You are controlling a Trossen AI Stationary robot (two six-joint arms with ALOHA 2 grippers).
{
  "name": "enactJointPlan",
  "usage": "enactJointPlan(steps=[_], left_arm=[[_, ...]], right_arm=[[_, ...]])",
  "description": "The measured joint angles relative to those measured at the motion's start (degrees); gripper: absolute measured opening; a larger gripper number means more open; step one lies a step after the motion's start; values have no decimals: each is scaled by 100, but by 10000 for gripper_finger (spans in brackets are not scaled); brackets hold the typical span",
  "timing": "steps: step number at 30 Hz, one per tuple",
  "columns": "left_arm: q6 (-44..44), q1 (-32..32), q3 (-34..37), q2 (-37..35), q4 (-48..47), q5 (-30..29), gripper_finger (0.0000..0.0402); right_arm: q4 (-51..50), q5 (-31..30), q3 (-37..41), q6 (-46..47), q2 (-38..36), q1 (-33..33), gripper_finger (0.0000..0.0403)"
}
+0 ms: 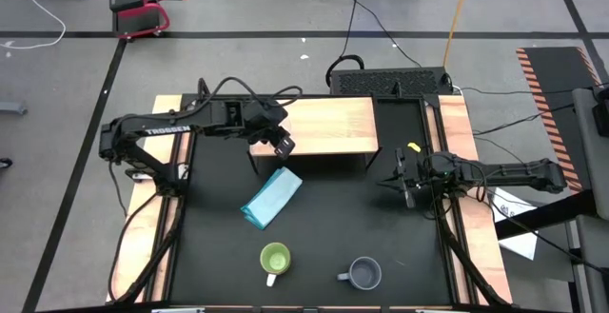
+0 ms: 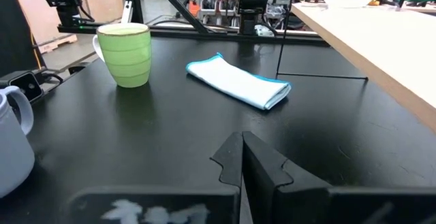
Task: Stack small to large cups/mugs on shelf
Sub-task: Put the transparent mug on the shelf, then put the gray mug on the shelf
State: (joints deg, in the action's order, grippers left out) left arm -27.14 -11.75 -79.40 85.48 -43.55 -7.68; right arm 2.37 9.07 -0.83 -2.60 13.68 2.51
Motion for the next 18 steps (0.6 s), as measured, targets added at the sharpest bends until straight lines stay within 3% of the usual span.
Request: enactJointPlan(steps=[8, 18], left_arm=[[-49, 0, 9, 14, -23, 32, 94], [110, 0, -573, 7, -315, -7, 104]], right_arm=[[-2, 1, 1, 1, 1, 1, 0], [-3, 1, 0, 43, 1, 1, 0]])
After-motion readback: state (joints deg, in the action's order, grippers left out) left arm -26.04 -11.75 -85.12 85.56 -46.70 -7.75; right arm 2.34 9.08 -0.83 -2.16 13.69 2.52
